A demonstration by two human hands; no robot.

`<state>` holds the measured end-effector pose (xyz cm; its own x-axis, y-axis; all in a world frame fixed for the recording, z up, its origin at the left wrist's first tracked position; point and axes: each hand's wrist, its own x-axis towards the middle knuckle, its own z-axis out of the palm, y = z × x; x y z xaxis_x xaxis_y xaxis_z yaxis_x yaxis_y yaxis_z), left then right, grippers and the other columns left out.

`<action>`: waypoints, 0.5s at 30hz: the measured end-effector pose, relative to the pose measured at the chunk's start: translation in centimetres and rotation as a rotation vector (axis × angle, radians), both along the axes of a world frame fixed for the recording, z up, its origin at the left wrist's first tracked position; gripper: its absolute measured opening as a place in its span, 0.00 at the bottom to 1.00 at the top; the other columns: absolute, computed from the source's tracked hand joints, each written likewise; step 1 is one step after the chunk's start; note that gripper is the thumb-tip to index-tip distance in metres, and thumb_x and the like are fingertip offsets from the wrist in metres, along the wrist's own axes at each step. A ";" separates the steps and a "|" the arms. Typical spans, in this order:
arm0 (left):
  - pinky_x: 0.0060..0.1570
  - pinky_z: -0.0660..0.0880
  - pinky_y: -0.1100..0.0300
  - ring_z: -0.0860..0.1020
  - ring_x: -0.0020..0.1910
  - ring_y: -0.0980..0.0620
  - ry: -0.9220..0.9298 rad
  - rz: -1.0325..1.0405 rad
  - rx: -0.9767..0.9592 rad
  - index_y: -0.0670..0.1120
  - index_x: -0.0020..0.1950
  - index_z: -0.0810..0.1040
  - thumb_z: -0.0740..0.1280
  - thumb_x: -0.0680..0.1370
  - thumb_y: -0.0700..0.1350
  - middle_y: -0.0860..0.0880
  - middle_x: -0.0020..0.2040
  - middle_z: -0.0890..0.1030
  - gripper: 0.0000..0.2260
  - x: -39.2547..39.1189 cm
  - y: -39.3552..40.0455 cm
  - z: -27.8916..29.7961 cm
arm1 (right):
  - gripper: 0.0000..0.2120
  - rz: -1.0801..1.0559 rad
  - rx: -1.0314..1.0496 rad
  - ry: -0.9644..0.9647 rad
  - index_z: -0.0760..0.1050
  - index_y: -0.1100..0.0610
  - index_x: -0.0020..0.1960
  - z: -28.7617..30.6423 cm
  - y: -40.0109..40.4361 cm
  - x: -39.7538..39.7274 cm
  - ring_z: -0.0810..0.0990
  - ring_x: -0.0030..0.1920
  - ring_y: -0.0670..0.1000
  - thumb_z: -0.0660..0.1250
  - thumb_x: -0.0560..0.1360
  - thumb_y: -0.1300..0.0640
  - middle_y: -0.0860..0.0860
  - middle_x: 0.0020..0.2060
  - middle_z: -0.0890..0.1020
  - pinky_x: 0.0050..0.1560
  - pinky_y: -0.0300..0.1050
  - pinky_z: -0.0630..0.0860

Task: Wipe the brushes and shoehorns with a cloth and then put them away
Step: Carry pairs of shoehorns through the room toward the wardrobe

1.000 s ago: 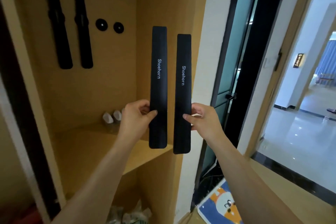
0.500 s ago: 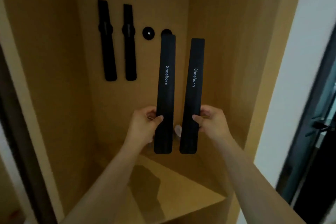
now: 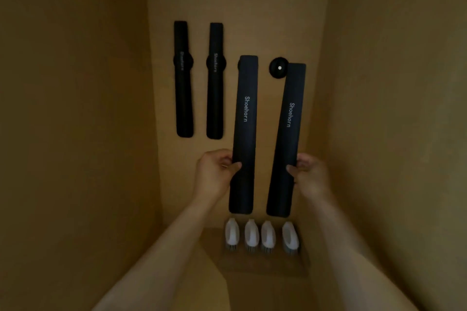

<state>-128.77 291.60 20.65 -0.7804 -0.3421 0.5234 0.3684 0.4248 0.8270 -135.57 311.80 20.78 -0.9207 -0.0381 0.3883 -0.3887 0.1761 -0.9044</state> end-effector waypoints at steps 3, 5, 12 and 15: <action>0.44 0.83 0.45 0.84 0.40 0.51 0.004 -0.001 -0.008 0.49 0.41 0.83 0.73 0.75 0.39 0.51 0.36 0.84 0.05 -2.3 -0.6 0.2 | 0.17 0.022 -0.011 -0.009 0.77 0.46 0.41 0.0 -0.8 -2.3 0.81 0.44 0.51 0.68 0.77 0.68 0.46 0.39 0.82 0.48 0.50 0.79; 0.44 0.82 0.44 0.84 0.41 0.50 0.000 -0.015 -0.001 0.50 0.41 0.84 0.73 0.74 0.40 0.51 0.36 0.84 0.06 -3.8 -0.9 0.5 | 0.17 0.024 -0.017 -0.029 0.77 0.47 0.41 0.2 -1.3 -3.4 0.82 0.44 0.51 0.68 0.77 0.68 0.46 0.39 0.82 0.48 0.50 0.78; 0.39 0.82 0.42 0.84 0.40 0.45 -0.027 0.029 0.060 0.49 0.36 0.83 0.74 0.73 0.38 0.47 0.36 0.84 0.08 -10.4 -2.2 3.4 | 0.17 0.012 -0.109 -0.072 0.77 0.50 0.40 1.0 -1.9 -5.9 0.81 0.45 0.56 0.67 0.76 0.72 0.49 0.38 0.81 0.53 0.58 0.79; 0.45 0.82 0.42 0.84 0.43 0.42 -0.039 0.059 0.086 0.43 0.39 0.83 0.75 0.72 0.37 0.42 0.40 0.85 0.04 -13.5 -2.9 5.3 | 0.17 0.007 -0.131 -0.068 0.77 0.50 0.40 1.2 -1.7 -6.6 0.81 0.46 0.57 0.67 0.76 0.71 0.49 0.38 0.82 0.53 0.59 0.79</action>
<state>-142.25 288.74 25.99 -0.7767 -0.4303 0.4600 0.3122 0.3713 0.8744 -142.15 310.12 22.01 -0.9451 0.0025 0.3267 -0.3261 0.0526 -0.9439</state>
